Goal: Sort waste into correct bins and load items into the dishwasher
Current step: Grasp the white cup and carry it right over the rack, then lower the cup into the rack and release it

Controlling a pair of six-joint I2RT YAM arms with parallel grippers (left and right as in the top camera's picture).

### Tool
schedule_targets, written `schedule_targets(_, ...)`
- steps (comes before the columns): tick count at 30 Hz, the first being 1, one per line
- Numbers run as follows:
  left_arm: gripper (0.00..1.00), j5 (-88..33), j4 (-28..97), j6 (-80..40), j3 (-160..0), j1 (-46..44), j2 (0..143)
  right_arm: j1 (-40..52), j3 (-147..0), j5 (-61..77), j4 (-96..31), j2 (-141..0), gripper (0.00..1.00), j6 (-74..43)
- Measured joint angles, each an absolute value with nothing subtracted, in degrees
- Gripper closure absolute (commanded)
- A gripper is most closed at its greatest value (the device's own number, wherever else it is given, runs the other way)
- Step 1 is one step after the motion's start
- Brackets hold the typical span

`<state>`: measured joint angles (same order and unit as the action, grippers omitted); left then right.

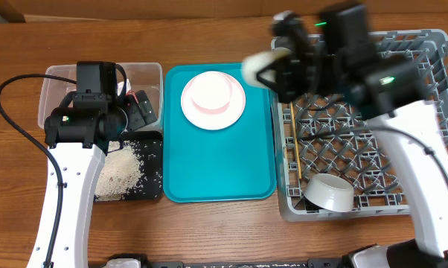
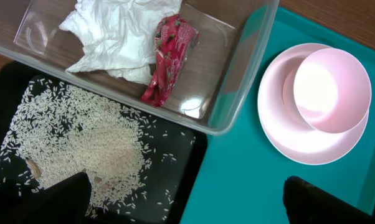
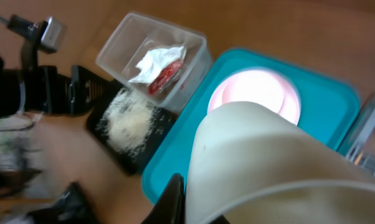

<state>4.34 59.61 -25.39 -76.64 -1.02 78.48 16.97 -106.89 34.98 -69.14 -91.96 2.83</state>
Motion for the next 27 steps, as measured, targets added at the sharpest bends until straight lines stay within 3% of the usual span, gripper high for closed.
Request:
schedule_targets(6, 0.0, 4.34, 59.61, -25.39, -76.64, -1.02, 78.48, 5.1, -100.75, 53.67, -80.71, -95.31, 0.96, 15.18)
schedule_targets(12, 0.0, 4.34, 59.61, -25.39, -76.64, -1.02, 78.48, 2.13, -89.3, 64.16, -78.96, -96.12, 0.96, 26.04)
schedule_targets(27, 0.0, 4.34, 59.61, -25.39, -76.64, -1.02, 78.48, 0.01, -73.32, 65.12, -68.77, -99.35, 0.96, 30.7)
